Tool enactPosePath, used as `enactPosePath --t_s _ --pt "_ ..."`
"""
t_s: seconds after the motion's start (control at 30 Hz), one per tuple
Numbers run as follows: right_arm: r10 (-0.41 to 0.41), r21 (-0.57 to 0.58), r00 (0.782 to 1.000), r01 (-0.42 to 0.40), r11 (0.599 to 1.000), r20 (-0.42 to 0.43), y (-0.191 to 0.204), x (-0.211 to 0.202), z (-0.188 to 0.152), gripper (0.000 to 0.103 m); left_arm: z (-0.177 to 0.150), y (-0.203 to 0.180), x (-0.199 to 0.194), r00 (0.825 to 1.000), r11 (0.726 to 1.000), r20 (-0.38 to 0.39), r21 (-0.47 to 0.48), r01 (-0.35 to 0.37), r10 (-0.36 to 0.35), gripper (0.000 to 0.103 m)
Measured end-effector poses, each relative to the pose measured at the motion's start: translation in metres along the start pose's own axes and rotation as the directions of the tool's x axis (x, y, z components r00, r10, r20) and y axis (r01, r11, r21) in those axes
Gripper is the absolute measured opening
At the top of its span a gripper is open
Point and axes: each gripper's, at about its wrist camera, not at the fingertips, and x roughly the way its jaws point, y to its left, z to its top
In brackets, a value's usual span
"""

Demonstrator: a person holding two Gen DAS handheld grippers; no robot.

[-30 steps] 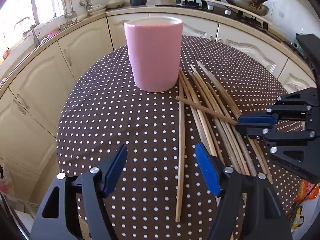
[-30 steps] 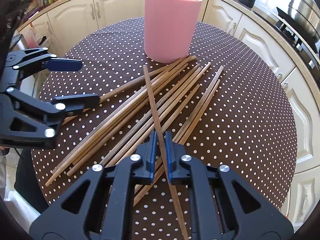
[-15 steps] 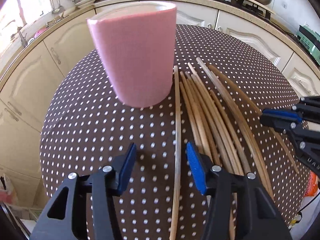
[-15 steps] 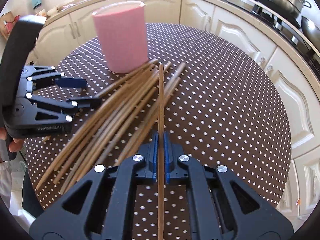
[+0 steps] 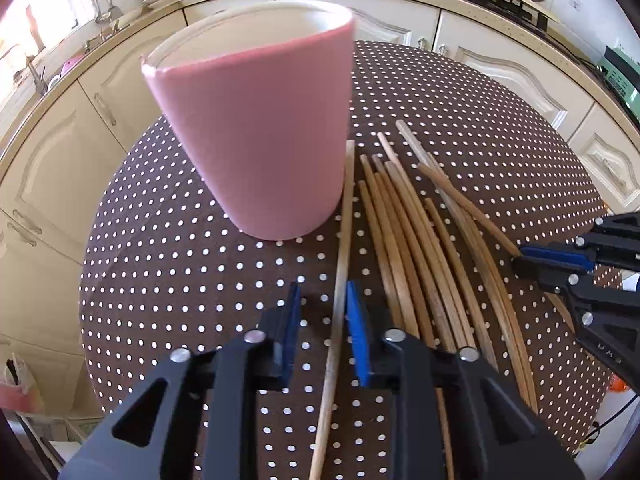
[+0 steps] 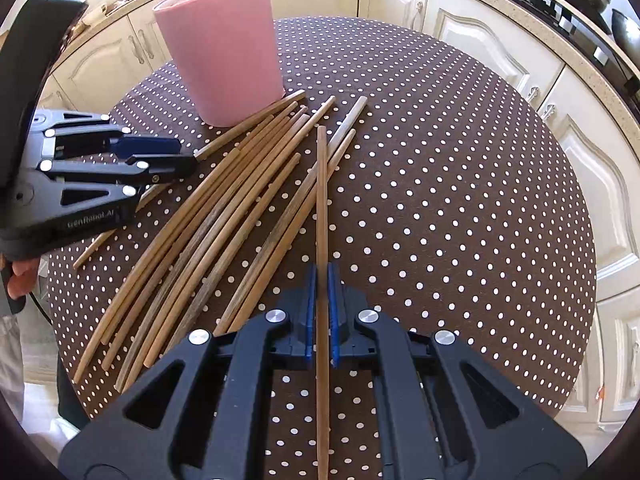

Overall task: Organize utensils
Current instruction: 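Close the right gripper on one chopstick while the left gripper closes on another, then lift the chopsticks and drop them into the pink cup with both grippers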

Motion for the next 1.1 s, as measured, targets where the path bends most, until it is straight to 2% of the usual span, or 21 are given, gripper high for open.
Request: enactPosePath --t_s 0.1,0.13,0.17,0.3,0.37,0.47,0.57,0.6,0.67,0.73,0.83,0.93,1.0,1.1 --pt "0.018 0.030 1.000 -0.018 0.999 0.010 -0.009 0.000 0.002 0.006 -0.004 -0.005 -0.004 1.000 1.000 -0.004 0.000 0.001 -0.001 0.006" --pt "0.025 0.041 0.999 -0.026 0.999 0.021 -0.013 0.000 0.002 0.006 -0.005 -0.006 -0.006 1.000 1.000 0.000 -0.008 0.022 -0.022 0.006" --pt "0.036 0.053 0.999 -0.037 0.998 0.034 -0.017 -0.002 0.001 0.006 -0.008 -0.006 -0.010 0.999 0.999 0.012 -0.019 0.050 -0.049 0.005" --pt "0.089 0.097 0.990 -0.100 0.990 0.105 -0.028 -0.016 -0.006 0.006 -0.031 -0.015 -0.032 0.992 0.996 0.093 -0.030 0.083 -0.080 0.005" --pt "0.118 0.118 0.980 -0.138 0.983 0.157 -0.033 -0.030 -0.007 0.006 -0.040 -0.014 -0.049 0.981 0.992 0.152 -0.026 0.122 -0.117 0.005" --pt "0.161 0.133 0.958 -0.197 0.971 0.239 -0.037 -0.051 -0.006 0.006 -0.050 -0.018 -0.080 0.953 0.981 0.241 -0.005 0.191 -0.185 0.005" --pt "0.182 0.133 0.928 -0.235 0.963 0.325 -0.037 -0.071 -0.003 0.006 -0.055 -0.024 -0.114 0.906 0.971 0.355 0.028 0.238 -0.232 0.005" --pt "0.193 0.133 0.912 -0.256 0.958 0.363 -0.038 -0.079 -0.001 0.006 -0.057 -0.023 -0.124 0.890 0.969 0.389 0.031 0.244 -0.237 0.005" --pt "0.203 0.129 0.884 -0.280 0.951 0.421 -0.033 -0.091 0.005 0.006 -0.059 -0.025 -0.143 0.857 0.971 0.462 0.038 0.237 -0.227 0.005" --pt "0.207 0.117 0.852 -0.296 0.948 0.481 -0.027 -0.101 0.016 0.006 -0.056 -0.030 -0.161 0.817 0.975 0.539 0.035 0.221 -0.205 0.005" --pt "0.196 0.109 0.803 -0.307 0.945 0.563 -0.013 -0.113 0.041 0.006 -0.036 -0.024 -0.177 0.758 0.973 0.628 -0.007 0.229 -0.174 0.005" --pt "0.188 0.100 0.758 -0.316 0.943 0.624 -0.005 -0.117 0.066 0.006 -0.022 -0.012 -0.182 0.706 0.972 0.695 -0.047 0.230 -0.133 0.005" --pt "0.180 0.107 0.733 -0.327 0.939 0.656 -0.005 -0.118 0.086 0.006 -0.008 -0.005 -0.181 0.680 0.967 0.721 -0.060 0.247 -0.130 0.005" --pt "0.156 0.119 0.698 -0.328 0.937 0.699 -0.003 -0.116 0.107 0.006 0.006 0.007 -0.184 0.640 0.965 0.764 -0.102 0.242 -0.079 0.005"
